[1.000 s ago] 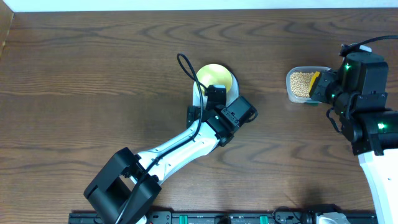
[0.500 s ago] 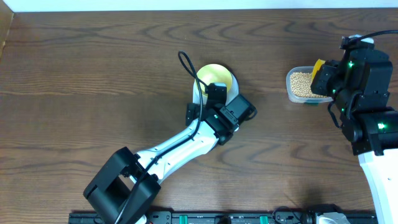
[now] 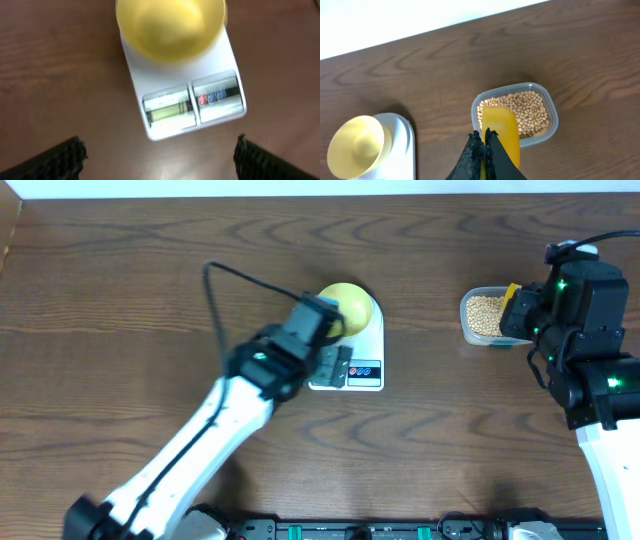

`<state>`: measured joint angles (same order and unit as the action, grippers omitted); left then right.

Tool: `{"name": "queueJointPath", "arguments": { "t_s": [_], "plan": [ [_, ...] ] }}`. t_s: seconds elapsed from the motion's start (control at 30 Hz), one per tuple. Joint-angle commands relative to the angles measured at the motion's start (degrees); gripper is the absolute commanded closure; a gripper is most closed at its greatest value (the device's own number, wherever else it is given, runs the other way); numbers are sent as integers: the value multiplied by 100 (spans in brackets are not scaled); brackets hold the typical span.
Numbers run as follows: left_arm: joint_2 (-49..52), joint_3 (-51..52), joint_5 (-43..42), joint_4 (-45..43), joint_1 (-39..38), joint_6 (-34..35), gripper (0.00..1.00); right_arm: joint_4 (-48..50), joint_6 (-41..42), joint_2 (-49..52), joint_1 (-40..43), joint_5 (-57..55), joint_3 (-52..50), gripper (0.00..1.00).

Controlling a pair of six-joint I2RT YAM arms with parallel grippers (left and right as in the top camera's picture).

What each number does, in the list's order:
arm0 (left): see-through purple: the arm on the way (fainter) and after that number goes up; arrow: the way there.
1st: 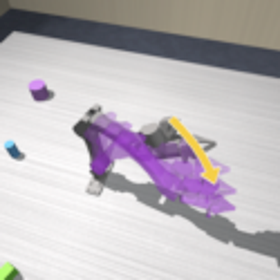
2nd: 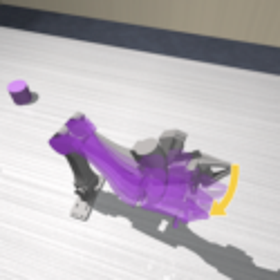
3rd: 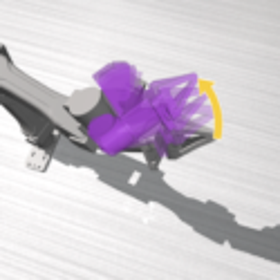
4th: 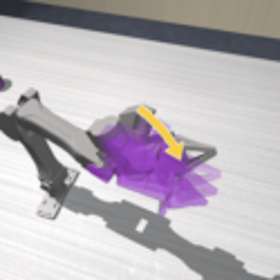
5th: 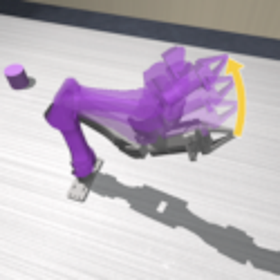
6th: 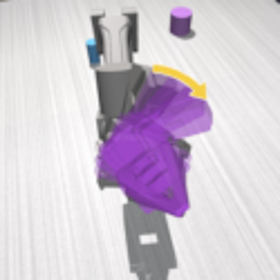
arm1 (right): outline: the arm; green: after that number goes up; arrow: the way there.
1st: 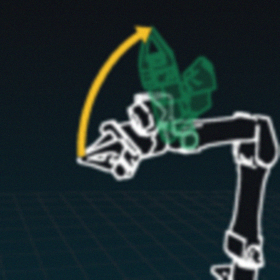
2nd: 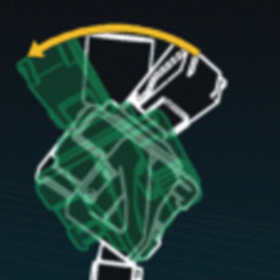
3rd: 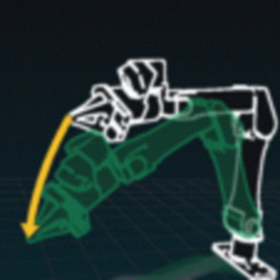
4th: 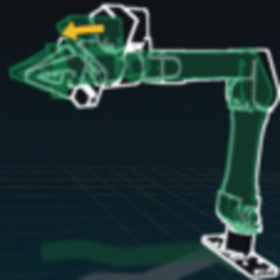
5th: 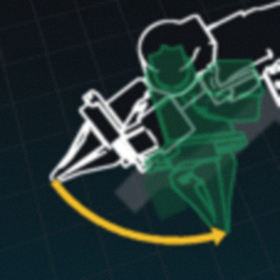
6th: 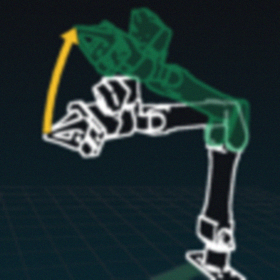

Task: Scoop item into bowl and weigh 50g on scale
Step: 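Pull the left gripper back from the scale to the left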

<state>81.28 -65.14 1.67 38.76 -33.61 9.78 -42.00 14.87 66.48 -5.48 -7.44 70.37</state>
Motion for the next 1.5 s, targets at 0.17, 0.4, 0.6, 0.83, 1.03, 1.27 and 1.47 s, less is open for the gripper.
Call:
{"name": "queueJointPath", "arguments": {
  "t_s": [0.17,0.4,0.6,0.83,1.03,1.27,1.47],
  "plan": [
    [-918,52,-2208,1056,1062,-2498,3,-179,11,-48,24,-55,118,99],
    [-1357,52,-3119,1139,1674,-3276,3,-179,11,-48,24,-55,118,99],
    [-1381,74,-3126,1110,1845,-3604,3,-177,9,-48,24,-55,118,99],
    [-1377,660,-3101,376,1845,-3718,3,-177,11,-48,24,-55,118,99],
    [-1377,1419,-2706,-728,1845,-3023,3,-247,11,-48,24,-57,118,99],
    [-1375,1440,-2625,-743,1843,-3027,3,-258,37,-48,24,-57,118,99],
    [-1346,1440,-2625,-739,1843,-3025,3,-262,31,-46,24,-57,118,99]
  ]
}}
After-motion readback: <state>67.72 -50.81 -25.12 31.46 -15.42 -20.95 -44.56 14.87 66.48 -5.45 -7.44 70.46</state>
